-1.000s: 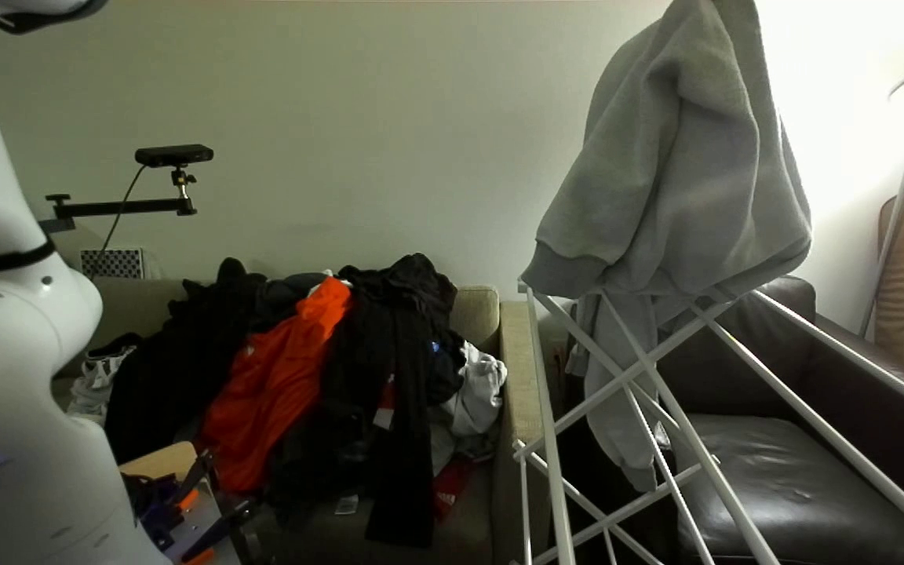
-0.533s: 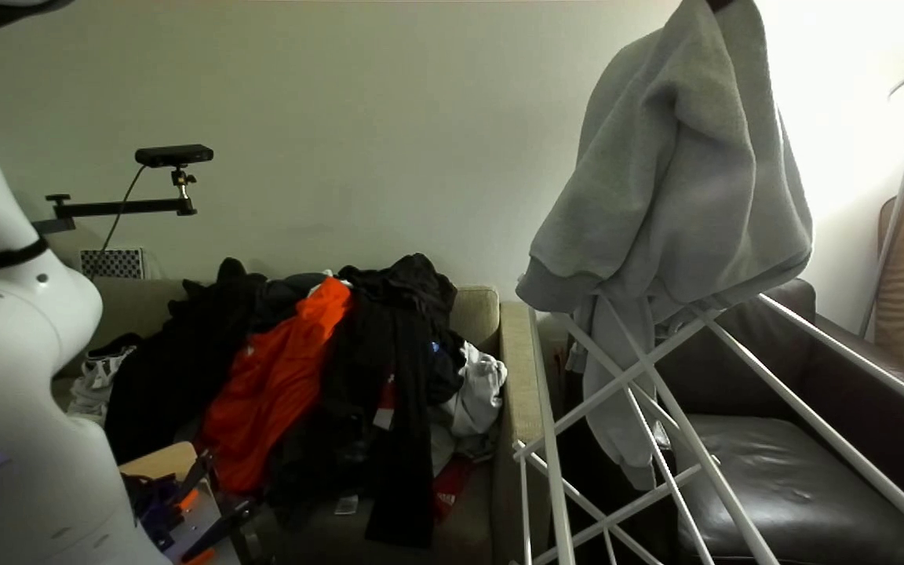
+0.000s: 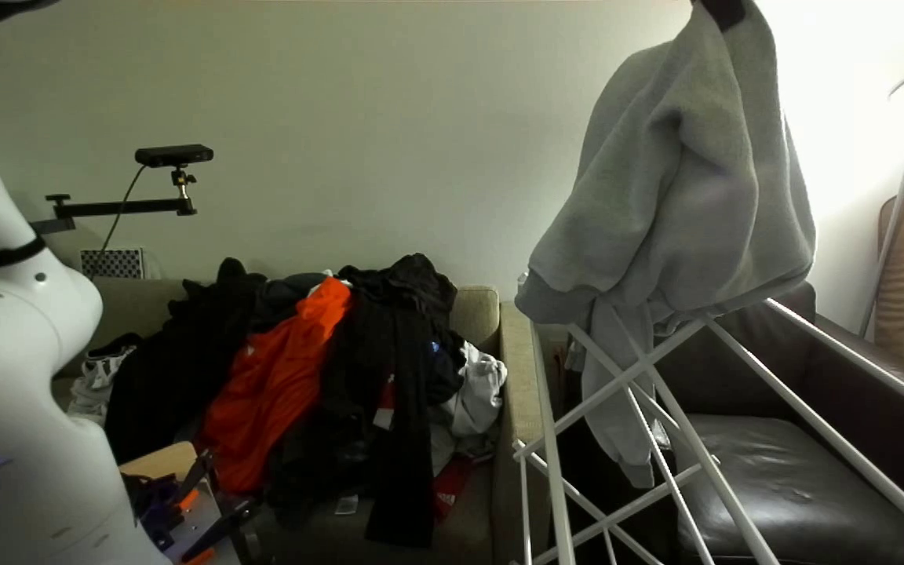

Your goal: Put the white jersey on the cloth hanger

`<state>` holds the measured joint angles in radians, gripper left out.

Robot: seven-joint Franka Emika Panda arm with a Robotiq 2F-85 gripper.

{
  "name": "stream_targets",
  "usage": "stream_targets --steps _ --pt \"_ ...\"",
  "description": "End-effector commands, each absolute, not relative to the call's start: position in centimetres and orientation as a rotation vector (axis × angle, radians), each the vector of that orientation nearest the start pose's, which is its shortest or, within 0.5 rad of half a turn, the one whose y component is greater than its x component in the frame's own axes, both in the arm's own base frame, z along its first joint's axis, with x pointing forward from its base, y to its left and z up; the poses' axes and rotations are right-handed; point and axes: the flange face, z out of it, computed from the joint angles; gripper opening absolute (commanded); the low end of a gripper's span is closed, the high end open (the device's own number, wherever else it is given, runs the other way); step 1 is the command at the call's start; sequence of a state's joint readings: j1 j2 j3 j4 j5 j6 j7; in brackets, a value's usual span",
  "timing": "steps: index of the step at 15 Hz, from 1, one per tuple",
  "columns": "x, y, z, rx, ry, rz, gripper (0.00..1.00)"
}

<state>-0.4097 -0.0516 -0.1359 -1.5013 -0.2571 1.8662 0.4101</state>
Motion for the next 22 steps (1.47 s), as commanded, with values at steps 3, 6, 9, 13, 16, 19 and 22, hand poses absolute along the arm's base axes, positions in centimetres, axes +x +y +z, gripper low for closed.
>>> stream_targets --steps 3,6,9,13,16,19,22 --pt "46.4 -31.7 70.8 -2.95 1.646 -0.721 0.03" --pt "46.9 -31.4 70.8 -2.93 1.673 -0.735 0.03" --pt "47.2 -31.6 70.3 -2.946 1.631 -0.667 0.09" --pt "47.3 -31.7 70.1 -2.946 1.632 -0.661 0.09" --pt "47.3 -31.7 70.1 -2.946 1.633 -0.661 0.09" --pt "47.3 -31.7 70.1 -2.946 1.633 -0.661 0.09" --pt "47.3 -31.7 70.1 -2.946 1.633 -0.661 0.03"
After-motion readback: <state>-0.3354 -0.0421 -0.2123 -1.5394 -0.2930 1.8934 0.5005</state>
